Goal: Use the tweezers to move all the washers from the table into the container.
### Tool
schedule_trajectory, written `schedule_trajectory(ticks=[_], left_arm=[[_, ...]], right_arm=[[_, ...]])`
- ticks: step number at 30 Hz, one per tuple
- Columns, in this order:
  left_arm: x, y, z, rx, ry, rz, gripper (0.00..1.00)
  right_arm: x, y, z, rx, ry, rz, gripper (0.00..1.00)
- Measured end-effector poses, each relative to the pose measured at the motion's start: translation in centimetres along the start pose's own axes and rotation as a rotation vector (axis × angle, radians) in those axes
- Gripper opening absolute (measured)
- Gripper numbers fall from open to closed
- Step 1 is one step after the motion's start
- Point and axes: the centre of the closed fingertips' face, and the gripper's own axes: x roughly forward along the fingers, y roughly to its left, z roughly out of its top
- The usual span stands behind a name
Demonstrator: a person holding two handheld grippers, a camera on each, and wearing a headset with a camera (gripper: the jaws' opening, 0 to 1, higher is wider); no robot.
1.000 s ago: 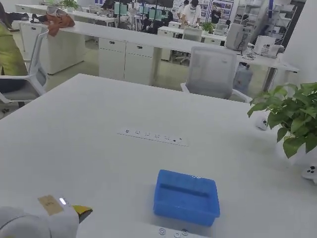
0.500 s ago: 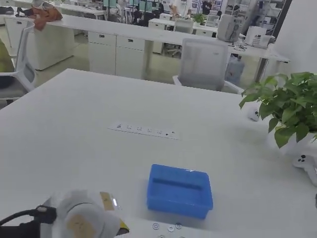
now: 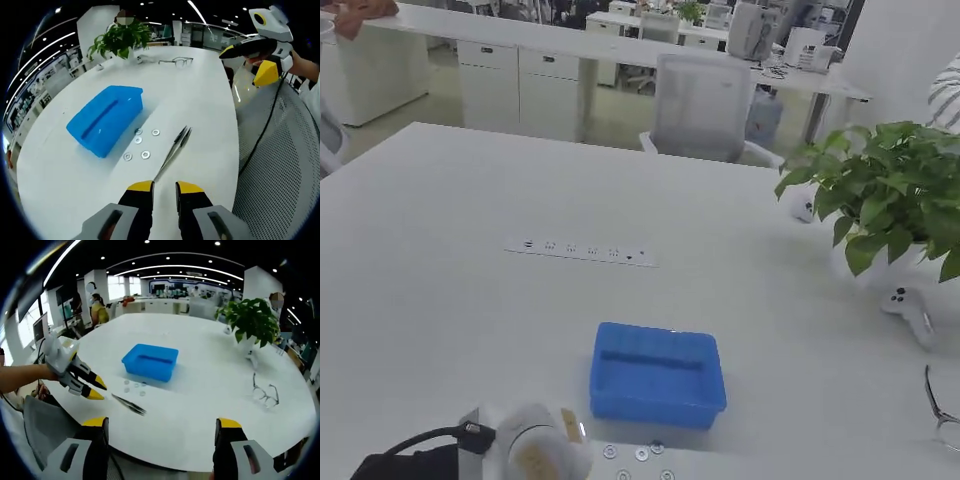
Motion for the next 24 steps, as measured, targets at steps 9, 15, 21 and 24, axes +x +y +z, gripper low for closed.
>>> schedule_trajectory(ticks=[9, 15, 21, 24], left_arm=[[1.4, 0.9, 0.0, 0.009, 0.016, -0.023, 0.12], [2.5, 0.8, 0.4, 0.071, 0.026, -0.041, 0.07], [2.5, 0.5, 0.2, 0.118, 0.059, -0.046, 0.02], [2.5, 0.2, 0.2, 0.164, 0.063, -0.057, 0.0]], right_arm=[[0.7, -0.1, 0.0, 0.01, 0.035, 0.002, 0.86], [1.1, 0.4, -0.1, -0.004, 0.051, 0.013, 0.85], [1.3, 1.2, -0.5, -0.019, 0.07, 0.033, 0.84], [1.3, 1.4, -0.6, -0.025, 0.075, 0.037, 0.84]])
